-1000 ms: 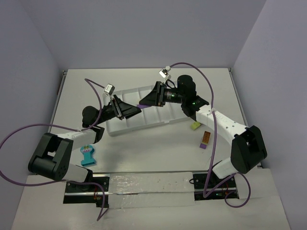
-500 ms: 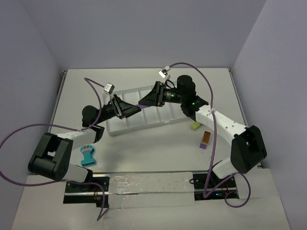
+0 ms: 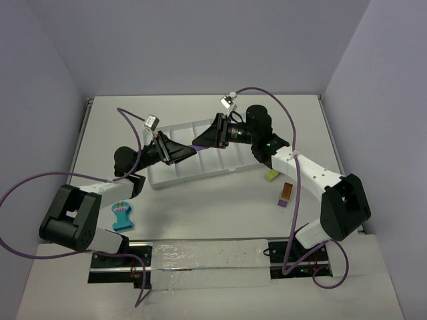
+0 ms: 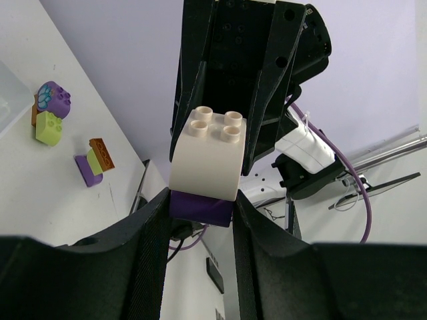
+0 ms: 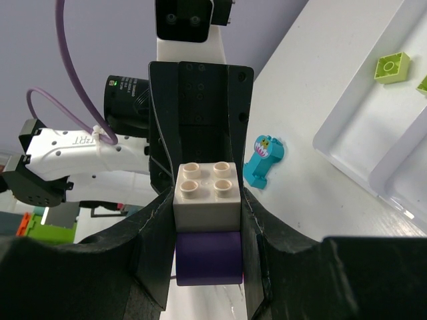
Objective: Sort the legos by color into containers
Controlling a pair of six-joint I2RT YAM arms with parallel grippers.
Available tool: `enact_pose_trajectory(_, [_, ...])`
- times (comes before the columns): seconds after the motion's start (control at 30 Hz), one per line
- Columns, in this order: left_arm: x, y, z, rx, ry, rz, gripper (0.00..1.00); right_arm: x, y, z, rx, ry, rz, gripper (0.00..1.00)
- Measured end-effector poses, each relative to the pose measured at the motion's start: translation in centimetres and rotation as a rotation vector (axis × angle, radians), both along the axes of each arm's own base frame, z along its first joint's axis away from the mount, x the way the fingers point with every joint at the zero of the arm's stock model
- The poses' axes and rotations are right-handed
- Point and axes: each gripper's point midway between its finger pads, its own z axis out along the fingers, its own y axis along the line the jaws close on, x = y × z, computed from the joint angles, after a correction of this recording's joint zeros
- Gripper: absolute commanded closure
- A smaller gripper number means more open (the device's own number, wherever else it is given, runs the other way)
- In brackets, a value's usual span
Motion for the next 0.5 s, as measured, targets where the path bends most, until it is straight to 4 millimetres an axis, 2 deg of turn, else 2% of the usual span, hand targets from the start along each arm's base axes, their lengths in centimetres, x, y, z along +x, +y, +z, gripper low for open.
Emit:
enact_pose_trajectory(0.03, [0.0,0.0,0.0,0.0,0.0,0.0,0.99,0.01,0.0,0.0,0.0,0.0,0.0,0.99])
enact_pose_trajectory(0.13, [0.04,0.01,0.01,-0.001,0.0,0.002,1.0,0.03,-0.01,-0.03,0.0,-0.001,-0.002,0.94])
enact_pose_trajectory(0.23, [0.05,0.0,-0.04,0.0,0.003,0.002,1.0,0.04,-0.02,-0.16,-0.001,0.0,-0.003,0.84])
enact_pose_trajectory(0.33, [0.03,0.02,-0.12,0.0,0.005,0.003,1.0,0.04,-0.02,-0.18,-0.002,-0.002,-0.003,0.69])
enact_pose_trajectory(0.5, [-0.07,0.06,-0.47,0.003,0.012,0.006,1.0,-0.02,-0.05,-0.47,-0.013,0.001,-0.002,0.61])
